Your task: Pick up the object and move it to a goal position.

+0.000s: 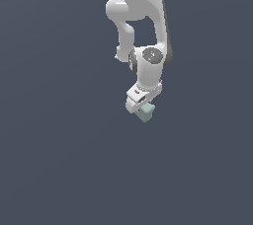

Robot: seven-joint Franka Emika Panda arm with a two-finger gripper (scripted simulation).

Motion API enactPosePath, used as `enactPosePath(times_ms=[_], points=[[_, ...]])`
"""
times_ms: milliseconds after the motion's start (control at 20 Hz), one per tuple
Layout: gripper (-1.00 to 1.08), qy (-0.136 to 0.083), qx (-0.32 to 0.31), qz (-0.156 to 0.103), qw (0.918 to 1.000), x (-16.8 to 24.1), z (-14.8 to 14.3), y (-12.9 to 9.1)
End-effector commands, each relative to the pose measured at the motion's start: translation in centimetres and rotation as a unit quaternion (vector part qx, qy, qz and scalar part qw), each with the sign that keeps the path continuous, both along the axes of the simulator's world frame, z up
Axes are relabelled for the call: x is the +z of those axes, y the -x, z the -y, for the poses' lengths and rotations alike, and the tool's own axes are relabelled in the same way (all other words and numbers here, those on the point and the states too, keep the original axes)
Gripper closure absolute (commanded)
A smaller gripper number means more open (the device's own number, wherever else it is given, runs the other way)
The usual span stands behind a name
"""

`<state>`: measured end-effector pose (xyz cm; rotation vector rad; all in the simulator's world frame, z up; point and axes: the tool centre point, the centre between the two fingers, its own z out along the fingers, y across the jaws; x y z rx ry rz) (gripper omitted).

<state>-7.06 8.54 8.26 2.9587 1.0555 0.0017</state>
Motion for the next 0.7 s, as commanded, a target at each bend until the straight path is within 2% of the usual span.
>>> enactPosePath(times_ms=[0,400,650], points=[[1.08,0.000,0.000,-0.001,1.0000,-0.1,0.0,0.0],[1.08,0.000,0.000,0.000,1.0000,0.2,0.3,-0.1],[1.08,0.000,0.000,0.000,1.0000,1.4,1.8,-1.0]])
